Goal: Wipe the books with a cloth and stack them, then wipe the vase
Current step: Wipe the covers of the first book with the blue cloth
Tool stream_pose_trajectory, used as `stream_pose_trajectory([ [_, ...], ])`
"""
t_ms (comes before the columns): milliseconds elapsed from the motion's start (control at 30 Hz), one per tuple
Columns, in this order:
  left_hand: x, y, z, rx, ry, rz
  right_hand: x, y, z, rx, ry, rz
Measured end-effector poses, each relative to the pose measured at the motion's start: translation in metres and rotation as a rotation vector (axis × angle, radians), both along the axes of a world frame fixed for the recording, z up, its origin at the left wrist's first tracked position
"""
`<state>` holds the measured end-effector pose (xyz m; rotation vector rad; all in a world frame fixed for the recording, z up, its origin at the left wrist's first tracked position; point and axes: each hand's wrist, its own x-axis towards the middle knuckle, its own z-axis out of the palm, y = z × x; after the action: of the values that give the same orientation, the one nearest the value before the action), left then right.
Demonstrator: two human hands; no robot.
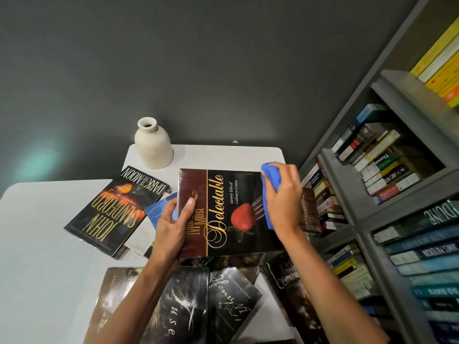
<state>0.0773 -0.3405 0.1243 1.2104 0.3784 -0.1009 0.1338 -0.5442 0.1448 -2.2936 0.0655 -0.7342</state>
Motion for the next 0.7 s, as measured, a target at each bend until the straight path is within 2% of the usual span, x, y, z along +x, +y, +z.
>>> stream_pose_trajectory([
  [67, -0.001, -0.004, 0.001, 0.004, -0.002, -0.035, -0.008, 0.028, 0.002, -0.039, -0.002, 0.073],
  [167, -0.002, -0.009, 0.0, 0.064, -0.035, -0.058, -0.019, 0.074, 0.011, -0.096, 0.039, 0.433],
  [233, -0.004, -0.009, -0.001, 0.093, -0.058, -0.061, -0.013, 0.085, 0.018, -0.124, 0.067, 0.595],
  [367, -0.005, -0.008, -0.001, 0.091, -0.071, -0.039, -0.001, 0.085, 0.023, -0.133, 0.056, 0.633],
  [567, -0.013, -0.001, -0.012, 0.125, -0.083, 0.024, -0.055, 0.077, -0.002, -0.074, 0.098, 0.706],
  [700, -0.016, -0.003, -0.013, 0.156, -0.087, 0.0, -0.021, 0.086, 0.01, -0.099, 0.085, 0.658],
])
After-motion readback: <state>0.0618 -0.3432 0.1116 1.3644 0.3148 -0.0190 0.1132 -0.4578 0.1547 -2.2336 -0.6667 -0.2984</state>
